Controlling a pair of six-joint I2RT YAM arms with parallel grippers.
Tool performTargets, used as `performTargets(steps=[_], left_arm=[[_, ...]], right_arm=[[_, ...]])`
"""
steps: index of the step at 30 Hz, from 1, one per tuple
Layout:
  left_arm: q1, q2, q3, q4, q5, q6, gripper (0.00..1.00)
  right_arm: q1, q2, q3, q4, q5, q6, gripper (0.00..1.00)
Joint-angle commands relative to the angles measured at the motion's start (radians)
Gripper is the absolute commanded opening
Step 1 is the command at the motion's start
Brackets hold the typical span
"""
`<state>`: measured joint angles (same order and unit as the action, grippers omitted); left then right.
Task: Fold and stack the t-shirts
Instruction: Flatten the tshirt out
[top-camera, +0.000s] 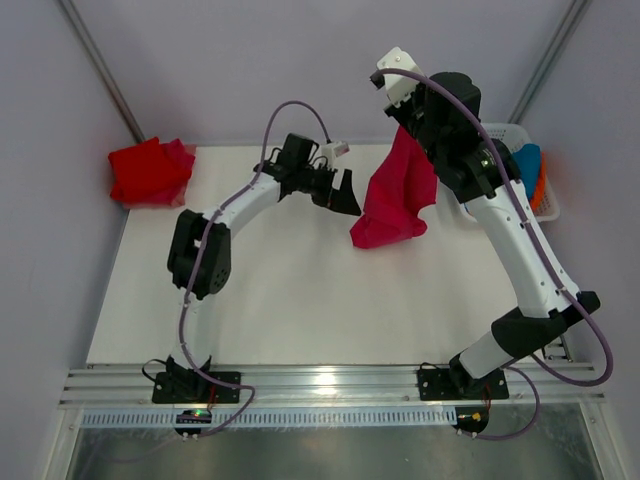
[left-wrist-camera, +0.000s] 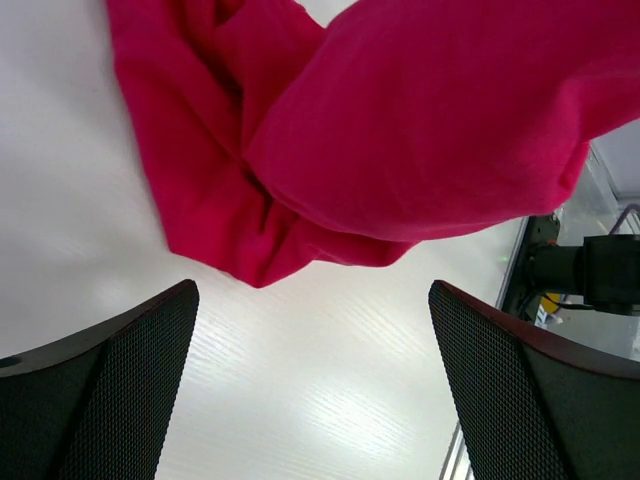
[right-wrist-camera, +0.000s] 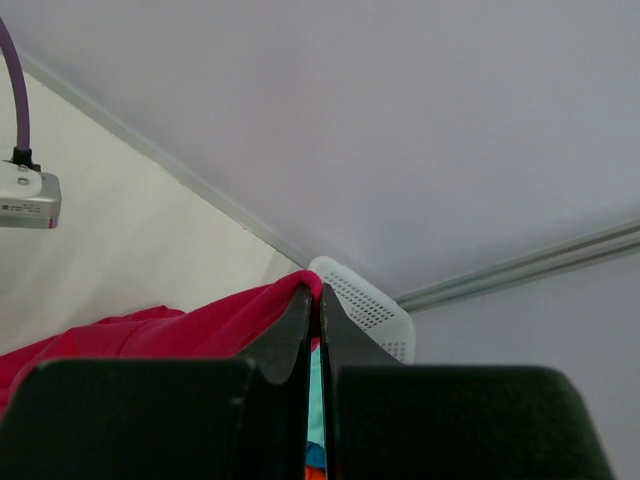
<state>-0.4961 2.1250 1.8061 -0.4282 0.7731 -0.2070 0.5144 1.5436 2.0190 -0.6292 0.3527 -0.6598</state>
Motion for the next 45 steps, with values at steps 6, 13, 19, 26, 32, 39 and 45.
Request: performTargets(steps=[6,13,19,26,32,39,45], left_arm=[[-0.073,-0.033,0.021,0.002,-0.040,0.029,0.99],[-0.165,0.032,0.128,-0.057,-0.213,0.104,0.99],[-0.260,0.209,0.373,-0.113,-0.308,0.089,0.99],[-0.317,0.334,0.542,-0.145,-0.319,0.067,0.07],[-0.302,0.194,0.339,-0.213,-0.418,0.147,0.00],[0.000,-0.187,0.073,-0.302,-0.517,0.222,0.00],[0.270,-0.316,0.448,-0.532,-0.638,0.348,0.00]], right_arm=[[0.012,0.001,0.000,0.056,0.000,0.032,0.03],[0.030,0.018,0.015,0.029,-0.040,0.072,0.03],[0.053,0.013,0.017,0.019,-0.058,0.094,0.03],[0.055,0.001,0.007,0.008,-0.067,0.108,0.03],[0.055,-0.033,-0.051,0.031,-0.031,0.082,0.03],[0.055,-0.074,-0.135,0.132,0.070,0.011,0.03],[0.055,-0.045,-0.149,0.166,0.103,0.005,0.03]])
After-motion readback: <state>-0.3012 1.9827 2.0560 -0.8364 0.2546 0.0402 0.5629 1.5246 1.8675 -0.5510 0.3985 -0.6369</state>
